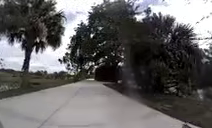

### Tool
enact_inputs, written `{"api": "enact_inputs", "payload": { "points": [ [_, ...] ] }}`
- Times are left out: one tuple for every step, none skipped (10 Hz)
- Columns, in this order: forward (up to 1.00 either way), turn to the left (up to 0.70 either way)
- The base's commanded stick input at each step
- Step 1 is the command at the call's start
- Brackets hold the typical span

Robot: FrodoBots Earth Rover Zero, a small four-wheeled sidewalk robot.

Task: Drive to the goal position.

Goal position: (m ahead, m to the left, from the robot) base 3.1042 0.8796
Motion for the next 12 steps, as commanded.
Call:
{"api": "enact_inputs", "payload": {
  "points": [
    [0.60,0.05],
    [0.60,0.01],
    [0.60,0.01],
    [0.60,0.01],
    [0.60,0.01],
    [0.60,0.01],
    [0.60,0.01],
    [0.60,0.08],
    [0.60,0.15],
    [0.60,0.15],
    [0.60,0.15],
    [0.60,0.15]
  ]
}}
